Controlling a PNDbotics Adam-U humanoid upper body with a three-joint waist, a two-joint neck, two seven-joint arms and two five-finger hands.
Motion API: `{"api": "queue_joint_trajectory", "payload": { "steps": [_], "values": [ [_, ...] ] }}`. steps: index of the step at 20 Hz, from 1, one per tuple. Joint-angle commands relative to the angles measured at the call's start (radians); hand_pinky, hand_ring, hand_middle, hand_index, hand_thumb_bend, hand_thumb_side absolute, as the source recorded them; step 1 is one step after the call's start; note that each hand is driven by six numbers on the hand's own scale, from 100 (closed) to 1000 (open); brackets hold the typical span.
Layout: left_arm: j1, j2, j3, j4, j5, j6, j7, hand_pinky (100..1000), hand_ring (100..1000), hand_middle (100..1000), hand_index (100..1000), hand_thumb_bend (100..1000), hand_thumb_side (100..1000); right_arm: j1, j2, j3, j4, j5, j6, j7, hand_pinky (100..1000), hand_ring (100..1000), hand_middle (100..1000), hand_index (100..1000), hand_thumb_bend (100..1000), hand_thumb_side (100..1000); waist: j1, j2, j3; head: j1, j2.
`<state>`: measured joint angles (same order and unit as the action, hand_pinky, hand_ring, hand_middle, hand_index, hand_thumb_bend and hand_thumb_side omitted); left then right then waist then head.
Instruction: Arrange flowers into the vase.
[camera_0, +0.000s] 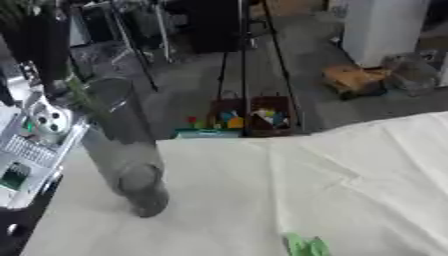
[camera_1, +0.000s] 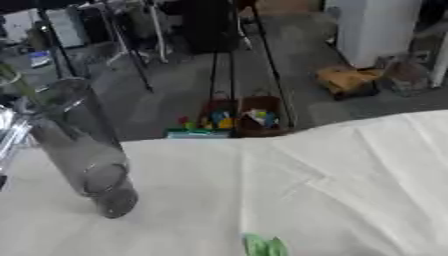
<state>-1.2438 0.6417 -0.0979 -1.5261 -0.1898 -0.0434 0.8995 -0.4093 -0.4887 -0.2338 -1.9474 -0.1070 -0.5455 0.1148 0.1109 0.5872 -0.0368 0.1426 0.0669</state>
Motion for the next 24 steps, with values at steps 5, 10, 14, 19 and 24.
{"api": "queue_joint_trajectory", "payload": {
  "steps": [5, 10, 14, 19, 24],
  "values": [
    [-0.018, 0.018, 0.002, 0.000, 0.006, 0.011, -0.024, 270, 415, 399, 279, 241, 710, 0.006, -0.002, 0.001, 0.021, 0.007, -0.002, 0.006, 615, 846, 445, 793, 100, 863, 0.021, -0.009, 0.005, 0.002, -0.015],
    [-0.017, 0.019, 0.002, 0.002, 0.010, 0.018, -0.033, 273, 421, 404, 284, 234, 715, 0.006, -0.002, 0.000, 0.022, 0.006, -0.002, 0.007, 615, 846, 445, 793, 100, 864, 0.022, -0.008, 0.005, 0.002, -0.017],
    [-0.011, 0.023, -0.002, 0.006, 0.029, 0.039, -0.039, 283, 449, 427, 284, 153, 777, 0.007, -0.002, -0.001, 0.022, 0.006, -0.002, 0.007, 616, 847, 444, 794, 100, 864, 0.021, -0.006, 0.007, 0.000, -0.016],
    [-0.006, 0.029, -0.005, 0.005, 0.043, 0.058, -0.044, 296, 471, 448, 292, 124, 795, 0.008, -0.001, -0.002, 0.022, 0.005, -0.002, 0.005, 616, 847, 444, 794, 100, 864, 0.018, -0.005, 0.010, 0.001, -0.017],
    [0.002, 0.037, -0.010, 0.006, 0.056, 0.085, -0.067, 324, 508, 479, 312, 100, 822, 0.009, 0.001, -0.003, 0.022, 0.004, -0.001, 0.003, 617, 847, 444, 795, 100, 865, 0.017, -0.007, 0.013, 0.000, -0.015]
  ]
}}
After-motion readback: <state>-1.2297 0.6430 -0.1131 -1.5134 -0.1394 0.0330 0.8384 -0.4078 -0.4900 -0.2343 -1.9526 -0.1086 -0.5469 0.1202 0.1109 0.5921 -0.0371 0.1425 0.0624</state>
